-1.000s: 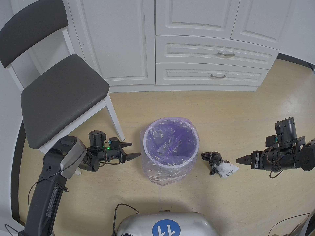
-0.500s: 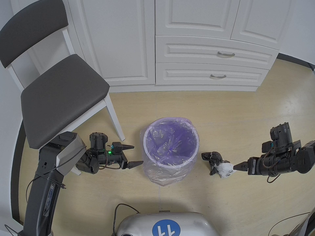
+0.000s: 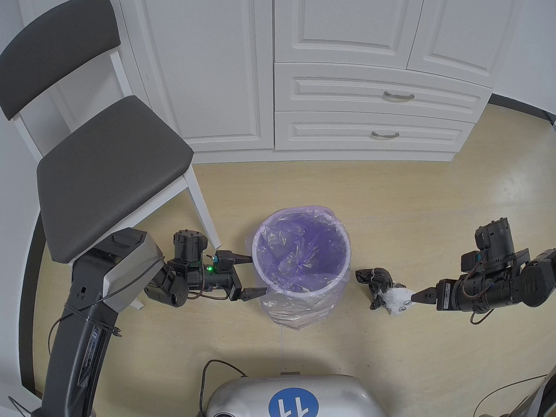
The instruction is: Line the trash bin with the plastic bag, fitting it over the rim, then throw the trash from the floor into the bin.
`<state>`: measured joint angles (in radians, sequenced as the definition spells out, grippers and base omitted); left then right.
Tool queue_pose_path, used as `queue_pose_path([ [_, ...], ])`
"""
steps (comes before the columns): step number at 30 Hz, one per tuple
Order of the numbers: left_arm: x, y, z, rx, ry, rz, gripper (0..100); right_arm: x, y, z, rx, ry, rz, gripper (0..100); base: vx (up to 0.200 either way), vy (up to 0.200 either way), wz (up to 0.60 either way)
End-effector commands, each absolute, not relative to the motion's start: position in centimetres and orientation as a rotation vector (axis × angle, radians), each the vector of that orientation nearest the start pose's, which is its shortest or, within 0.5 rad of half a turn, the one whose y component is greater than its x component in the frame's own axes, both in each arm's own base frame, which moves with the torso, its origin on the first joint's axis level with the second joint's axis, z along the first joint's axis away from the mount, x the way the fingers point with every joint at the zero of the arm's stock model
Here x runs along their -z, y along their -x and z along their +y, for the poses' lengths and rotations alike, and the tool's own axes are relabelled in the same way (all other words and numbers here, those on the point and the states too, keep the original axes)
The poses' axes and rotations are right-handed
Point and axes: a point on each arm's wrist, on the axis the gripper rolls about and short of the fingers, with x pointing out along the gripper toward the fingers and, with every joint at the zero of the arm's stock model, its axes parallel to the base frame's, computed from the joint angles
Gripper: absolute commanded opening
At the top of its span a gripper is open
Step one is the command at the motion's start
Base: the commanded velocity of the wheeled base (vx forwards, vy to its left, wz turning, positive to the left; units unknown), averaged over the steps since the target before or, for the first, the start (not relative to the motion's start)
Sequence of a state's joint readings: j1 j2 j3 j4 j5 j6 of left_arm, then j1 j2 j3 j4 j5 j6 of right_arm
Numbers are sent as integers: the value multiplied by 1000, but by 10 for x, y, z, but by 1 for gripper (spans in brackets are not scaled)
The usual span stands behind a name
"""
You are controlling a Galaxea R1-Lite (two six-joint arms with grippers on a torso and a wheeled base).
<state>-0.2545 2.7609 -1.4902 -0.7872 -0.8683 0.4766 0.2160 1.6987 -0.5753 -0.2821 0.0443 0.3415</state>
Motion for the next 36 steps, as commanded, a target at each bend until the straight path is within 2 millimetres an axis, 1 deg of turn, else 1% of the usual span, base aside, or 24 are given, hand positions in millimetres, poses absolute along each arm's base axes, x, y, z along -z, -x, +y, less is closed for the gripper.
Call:
queue_pose_path([
  [1,73,-476,-147,1196,-263,209,0,-95,-245,55,-98,-245,877,100,0,0,0],
  [3,77,-480,-147,1193,-261,216,0,-94,-245,55,-99,-242,882,100,0,0,0],
  [5,85,-490,-144,1182,-255,217,0,-93,-246,55,-98,-241,886,100,0,0,0],
  [11,99,-501,-142,1166,-236,212,0,-89,-248,55,-93,-240,901,100,0,0,0],
  [21,106,-519,-142,1147,-212,188,0,-79,-251,56,-84,-234,935,100,0,0,0],
  [27,110,-525,-128,1122,-195,190,0,-77,-252,56,-83,-233,944,100,0,0,0],
  [28,110,-526,-126,1123,-193,189,100,-77,-252,56,-83,-233,944,100,0,0,0],
  [31,106,-527,-127,1129,-196,172,100,-76,-252,56,-85,-233,948,100,0,0,0],
  [34,94,-528,-122,1118,-224,144,100,-74,-253,57,-82,-231,955,100,0,0,0],
  [35,94,-528,-122,1118,-224,144,100,-74,-253,57,-82,-231,955,100,0,0,0],
  [36,83,-524,-116,1109,-238,152,100,-74,-253,57,-83,-230,955,100,0,0,0],
])
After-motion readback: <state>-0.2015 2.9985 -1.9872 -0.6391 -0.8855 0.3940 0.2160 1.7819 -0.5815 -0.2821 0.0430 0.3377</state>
